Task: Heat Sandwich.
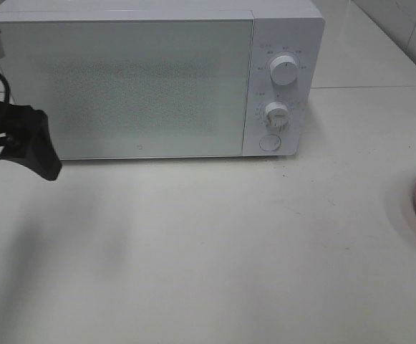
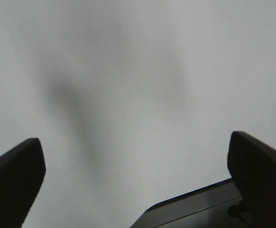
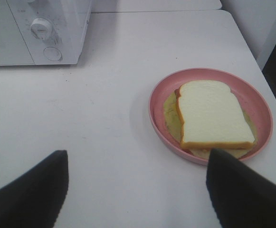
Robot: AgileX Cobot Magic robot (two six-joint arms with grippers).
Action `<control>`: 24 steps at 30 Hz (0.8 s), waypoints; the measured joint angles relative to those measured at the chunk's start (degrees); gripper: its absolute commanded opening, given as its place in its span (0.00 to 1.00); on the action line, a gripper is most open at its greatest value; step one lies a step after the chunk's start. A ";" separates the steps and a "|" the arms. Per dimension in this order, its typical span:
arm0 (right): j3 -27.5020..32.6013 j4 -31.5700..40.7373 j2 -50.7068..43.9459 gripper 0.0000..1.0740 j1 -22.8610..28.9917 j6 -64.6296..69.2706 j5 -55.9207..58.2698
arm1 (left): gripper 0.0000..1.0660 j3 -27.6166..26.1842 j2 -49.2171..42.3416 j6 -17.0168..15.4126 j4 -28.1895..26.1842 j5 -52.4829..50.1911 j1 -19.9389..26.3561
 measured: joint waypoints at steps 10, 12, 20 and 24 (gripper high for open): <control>0.00 0.00 0.00 0.71 0.00 0.00 0.00 | 0.95 6.36 -6.36 -0.69 3.32 1.15 10.66; 0.00 0.00 0.00 0.71 0.00 0.00 0.00 | 0.95 7.16 -7.05 -0.69 3.44 1.15 11.86; 0.00 0.00 0.00 0.71 0.00 0.00 0.00 | 0.95 12.20 -16.50 -0.69 7.79 3.95 17.13; 0.00 0.00 0.00 0.71 0.00 0.00 0.00 | 0.95 13.87 -22.40 -0.69 8.14 5.16 17.13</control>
